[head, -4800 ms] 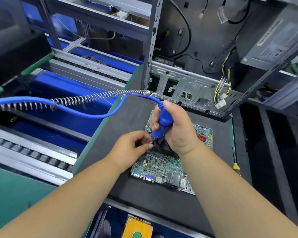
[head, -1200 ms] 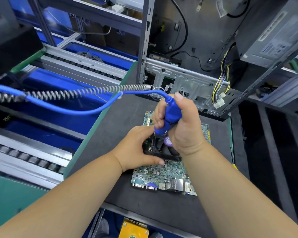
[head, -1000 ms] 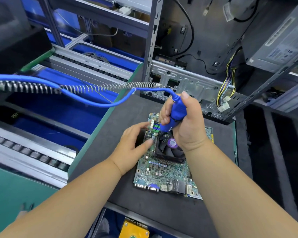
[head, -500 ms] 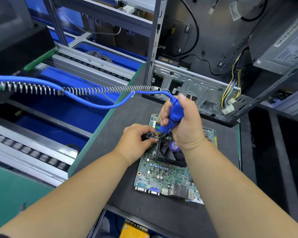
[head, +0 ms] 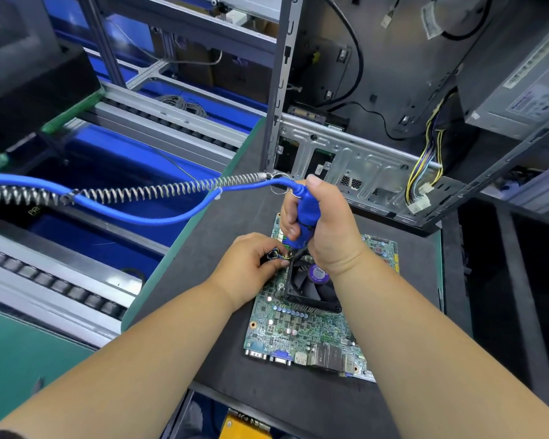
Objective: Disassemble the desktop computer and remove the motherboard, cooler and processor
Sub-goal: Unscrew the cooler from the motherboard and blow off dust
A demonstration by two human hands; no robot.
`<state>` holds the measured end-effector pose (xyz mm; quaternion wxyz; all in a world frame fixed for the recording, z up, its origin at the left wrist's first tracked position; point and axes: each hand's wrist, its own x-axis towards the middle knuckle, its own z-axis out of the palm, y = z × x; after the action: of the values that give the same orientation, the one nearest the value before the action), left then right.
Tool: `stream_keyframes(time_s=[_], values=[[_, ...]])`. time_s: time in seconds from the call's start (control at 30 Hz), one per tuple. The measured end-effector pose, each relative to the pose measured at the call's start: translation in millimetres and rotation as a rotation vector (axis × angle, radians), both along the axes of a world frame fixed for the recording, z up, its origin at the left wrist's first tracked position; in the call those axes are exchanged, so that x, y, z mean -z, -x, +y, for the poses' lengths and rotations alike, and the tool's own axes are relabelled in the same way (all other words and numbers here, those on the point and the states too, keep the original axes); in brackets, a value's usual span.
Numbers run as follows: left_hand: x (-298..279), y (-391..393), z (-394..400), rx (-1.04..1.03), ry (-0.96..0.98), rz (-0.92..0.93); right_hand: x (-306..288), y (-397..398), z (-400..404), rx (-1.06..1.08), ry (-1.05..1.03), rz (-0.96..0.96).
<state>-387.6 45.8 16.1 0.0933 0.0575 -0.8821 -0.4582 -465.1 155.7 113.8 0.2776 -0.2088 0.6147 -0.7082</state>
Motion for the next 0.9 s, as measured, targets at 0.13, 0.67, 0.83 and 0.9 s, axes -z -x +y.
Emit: stream_keyframes(time_s=[0.13,0.67,0.83,0.9], values=[[-0.6,1.1,-1.1,-0.004,-0.008,0.023,-1.8,2.3,-2.7,-0.062,-0.004,-0.002],[0.0,-0.1,-8.5,0.066,-0.030,-0.021,1.4,-3.5,-1.1,-0.002,0.042,0.029],[2.3,0.8,-5.1,0.037,-0.036,0.034,-1.7,-8.6,-0.9,0.061,0.086,0.057],[3.2,1.6,-4.0,0.010,-0.035,0.051,-4.1,-8.3,0.7,0.132,0.105,-0.007]])
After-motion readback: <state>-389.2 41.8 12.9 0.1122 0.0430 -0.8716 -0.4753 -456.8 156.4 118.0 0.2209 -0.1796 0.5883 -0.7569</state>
